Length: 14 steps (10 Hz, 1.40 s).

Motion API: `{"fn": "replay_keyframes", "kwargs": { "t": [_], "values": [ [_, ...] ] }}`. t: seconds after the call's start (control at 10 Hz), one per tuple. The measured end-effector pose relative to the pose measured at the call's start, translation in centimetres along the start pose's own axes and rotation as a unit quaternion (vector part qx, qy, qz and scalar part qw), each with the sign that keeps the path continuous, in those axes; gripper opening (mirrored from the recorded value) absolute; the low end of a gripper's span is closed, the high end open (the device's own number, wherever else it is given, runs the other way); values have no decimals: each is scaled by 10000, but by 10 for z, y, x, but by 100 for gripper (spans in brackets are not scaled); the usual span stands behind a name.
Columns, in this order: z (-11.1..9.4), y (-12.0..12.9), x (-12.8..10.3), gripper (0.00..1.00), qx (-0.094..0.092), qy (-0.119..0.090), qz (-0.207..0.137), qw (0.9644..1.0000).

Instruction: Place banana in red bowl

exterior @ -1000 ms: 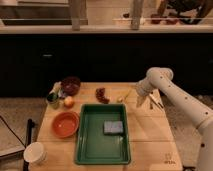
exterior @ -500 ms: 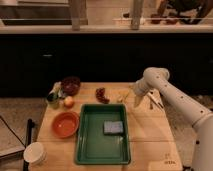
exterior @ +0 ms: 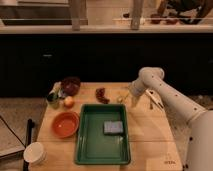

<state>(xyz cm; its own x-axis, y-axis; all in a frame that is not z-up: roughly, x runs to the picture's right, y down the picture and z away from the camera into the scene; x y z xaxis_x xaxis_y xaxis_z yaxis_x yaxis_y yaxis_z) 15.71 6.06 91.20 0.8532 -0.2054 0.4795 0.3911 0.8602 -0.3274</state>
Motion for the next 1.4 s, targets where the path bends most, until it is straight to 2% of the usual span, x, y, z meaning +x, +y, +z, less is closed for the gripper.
{"fn": "replay_keyframes", "kwargs": {
  "t": [0.2,1.1,1.4],
  "values": [
    [4,-3,-2,80,-97,22,-78,9999],
    [27,-2,3,79,-450,56,-39,9990],
    [30,-3,3,52,-488,21,-57,9988]
  ]
}}
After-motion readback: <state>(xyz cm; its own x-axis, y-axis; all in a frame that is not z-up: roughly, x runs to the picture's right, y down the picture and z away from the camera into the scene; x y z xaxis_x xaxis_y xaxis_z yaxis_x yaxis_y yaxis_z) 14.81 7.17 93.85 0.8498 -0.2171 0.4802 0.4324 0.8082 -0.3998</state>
